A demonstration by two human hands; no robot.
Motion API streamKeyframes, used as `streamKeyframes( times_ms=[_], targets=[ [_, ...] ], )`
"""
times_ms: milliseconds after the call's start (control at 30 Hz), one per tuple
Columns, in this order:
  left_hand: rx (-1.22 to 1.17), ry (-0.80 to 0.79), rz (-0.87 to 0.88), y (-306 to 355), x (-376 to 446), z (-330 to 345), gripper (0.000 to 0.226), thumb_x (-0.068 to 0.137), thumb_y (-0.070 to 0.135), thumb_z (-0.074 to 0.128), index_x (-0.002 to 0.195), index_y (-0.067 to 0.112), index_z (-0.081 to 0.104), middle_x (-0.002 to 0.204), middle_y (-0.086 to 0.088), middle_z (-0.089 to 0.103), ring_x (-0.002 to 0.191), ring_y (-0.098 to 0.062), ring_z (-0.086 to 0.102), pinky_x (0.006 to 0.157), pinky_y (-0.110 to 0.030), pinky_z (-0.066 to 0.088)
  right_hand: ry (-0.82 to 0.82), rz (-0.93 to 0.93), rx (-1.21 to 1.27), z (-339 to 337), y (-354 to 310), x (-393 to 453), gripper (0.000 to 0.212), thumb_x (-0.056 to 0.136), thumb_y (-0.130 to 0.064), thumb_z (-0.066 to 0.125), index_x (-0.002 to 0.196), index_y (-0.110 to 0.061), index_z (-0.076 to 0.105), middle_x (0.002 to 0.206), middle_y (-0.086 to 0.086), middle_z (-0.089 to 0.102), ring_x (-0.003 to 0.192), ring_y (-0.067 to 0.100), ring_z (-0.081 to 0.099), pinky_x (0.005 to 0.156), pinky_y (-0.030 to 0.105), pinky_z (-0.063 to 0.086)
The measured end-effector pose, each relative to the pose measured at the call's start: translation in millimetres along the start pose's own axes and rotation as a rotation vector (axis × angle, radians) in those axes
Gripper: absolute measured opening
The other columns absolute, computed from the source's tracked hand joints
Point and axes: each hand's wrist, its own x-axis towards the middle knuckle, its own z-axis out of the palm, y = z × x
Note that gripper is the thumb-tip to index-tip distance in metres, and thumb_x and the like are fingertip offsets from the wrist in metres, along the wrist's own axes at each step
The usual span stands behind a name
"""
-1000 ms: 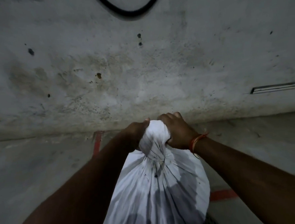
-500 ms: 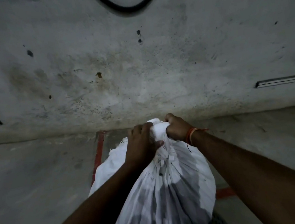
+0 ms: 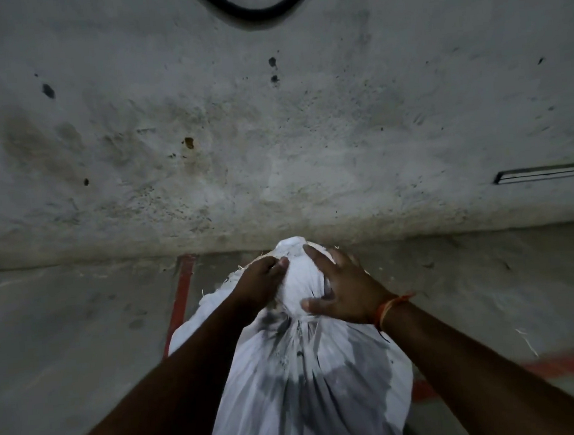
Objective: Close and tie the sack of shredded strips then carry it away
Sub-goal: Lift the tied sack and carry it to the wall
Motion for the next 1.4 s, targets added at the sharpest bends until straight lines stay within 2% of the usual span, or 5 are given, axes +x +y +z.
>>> streamKeyframes(
  times_ms=[400, 800, 933, 1100, 1400],
  targets=[
    [-0.225, -0.280, -0.666, -38, 26, -12, 0.061, 0.087, 0.058, 0.065, 0.117, 0.005, 0.064, 0.112, -0.023, 0.072, 0.097, -0.037, 0.071, 0.083, -0.048, 0.060, -0.177, -0.013, 0.122, 42, 16, 21, 0.136, 0.055, -0.084, 0.068, 0.154, -0.039, -0.012, 0.163, -0.008, -0.024, 0.153, 0.023, -0.004, 0.123, 0.046, 0.020],
    [-0.342, -0.174, -0.816, -57, 29, 0, 0.068, 0.076, 0.059, 0.073, 0.121, 0.011, 0.055, 0.119, -0.020, 0.065, 0.106, -0.041, 0.065, 0.095, -0.052, 0.054, -0.015, 0.021, 0.050, 80, 7, 11, 0.137, 0.045, -0.071, 0.081, 0.149, -0.049, -0.006, 0.164, -0.007, -0.005, 0.149, 0.024, 0.010, 0.114, 0.056, 0.031],
    [-0.191, 0.007, -0.585, -48, 17, 12, 0.041, 0.096, 0.051, 0.056, 0.100, 0.010, 0.060, 0.101, -0.016, 0.065, 0.093, -0.033, 0.064, 0.083, -0.039, 0.054, -0.022, 0.057, -0.004, 86, 7, 11, 0.131, 0.051, -0.070, 0.079, 0.150, -0.046, -0.003, 0.164, -0.005, 0.000, 0.148, 0.024, 0.013, 0.111, 0.058, 0.029],
    [0.508, 0.360, 0.072, -69, -15, 22, 0.044, 0.099, 0.045, 0.047, 0.133, 0.017, 0.047, 0.121, -0.009, 0.063, 0.110, -0.030, 0.062, 0.089, -0.046, 0.052, -0.050, 0.099, 0.006, 86, 10, 14, 0.125, 0.053, -0.070, 0.078, 0.151, -0.042, 0.005, 0.163, -0.004, 0.007, 0.148, 0.024, 0.017, 0.112, 0.057, 0.030],
    [0.778, -0.166, 0.193, -100, -47, -12, 0.097, 0.069, 0.062, 0.046, 0.148, 0.057, -0.010, 0.165, -0.003, 0.016, 0.149, -0.024, 0.025, 0.117, -0.041, 0.033, -0.229, 0.002, 0.121, 76, 28, 17, 0.119, 0.068, -0.060, 0.068, 0.156, -0.032, -0.007, 0.166, 0.004, -0.004, 0.153, 0.023, 0.005, 0.124, 0.040, 0.018]
  ],
)
